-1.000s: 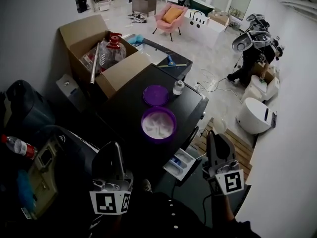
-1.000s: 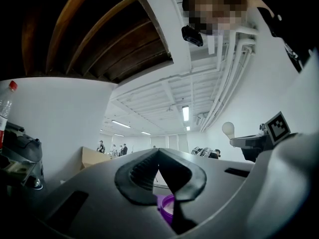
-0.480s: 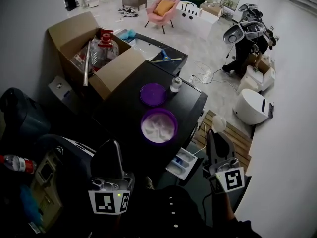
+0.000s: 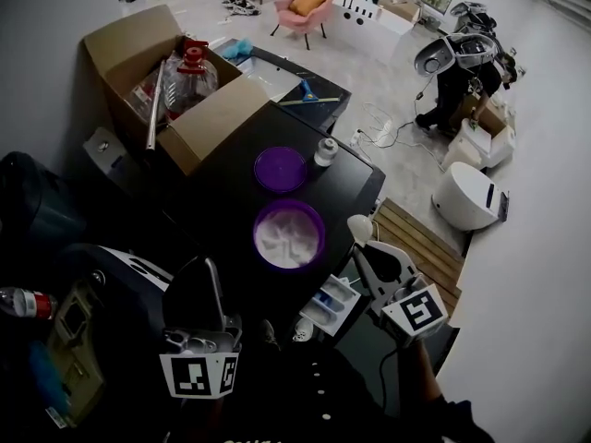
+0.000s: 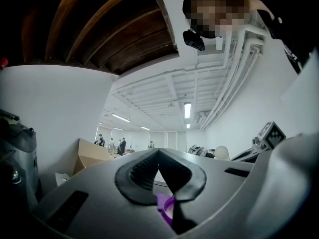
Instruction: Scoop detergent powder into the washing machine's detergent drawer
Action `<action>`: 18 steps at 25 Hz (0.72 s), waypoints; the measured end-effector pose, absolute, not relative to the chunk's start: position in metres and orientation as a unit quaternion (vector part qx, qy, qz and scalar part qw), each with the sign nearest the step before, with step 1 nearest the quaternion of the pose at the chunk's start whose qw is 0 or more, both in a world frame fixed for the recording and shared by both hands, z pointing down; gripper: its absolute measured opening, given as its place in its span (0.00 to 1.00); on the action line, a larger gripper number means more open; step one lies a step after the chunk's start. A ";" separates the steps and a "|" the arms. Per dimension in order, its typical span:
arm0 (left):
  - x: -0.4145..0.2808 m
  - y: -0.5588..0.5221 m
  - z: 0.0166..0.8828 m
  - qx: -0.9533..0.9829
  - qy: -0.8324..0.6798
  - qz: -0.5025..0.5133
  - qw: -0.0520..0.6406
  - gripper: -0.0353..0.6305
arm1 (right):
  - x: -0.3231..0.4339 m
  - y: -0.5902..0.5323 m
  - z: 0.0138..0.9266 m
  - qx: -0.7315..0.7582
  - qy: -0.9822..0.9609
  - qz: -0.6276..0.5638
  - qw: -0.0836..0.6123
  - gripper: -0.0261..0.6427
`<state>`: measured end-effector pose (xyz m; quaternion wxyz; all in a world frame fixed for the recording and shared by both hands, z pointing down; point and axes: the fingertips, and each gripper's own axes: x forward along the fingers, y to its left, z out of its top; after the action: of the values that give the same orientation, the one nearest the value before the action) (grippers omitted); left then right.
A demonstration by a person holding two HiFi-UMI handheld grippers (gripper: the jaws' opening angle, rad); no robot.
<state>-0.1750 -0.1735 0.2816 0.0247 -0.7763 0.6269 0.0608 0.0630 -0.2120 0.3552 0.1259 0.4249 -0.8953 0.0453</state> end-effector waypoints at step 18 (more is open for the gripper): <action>-0.193 -0.173 0.312 -0.735 0.677 0.024 -0.004 0.07 | 0.014 -0.271 0.451 0.216 -0.863 -0.155 0.429 0.09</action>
<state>-0.1929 -0.1734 0.3115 -0.0037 -0.7354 0.6771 0.0239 0.0141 -0.2707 0.4512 0.4292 0.2162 -0.8632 -0.1548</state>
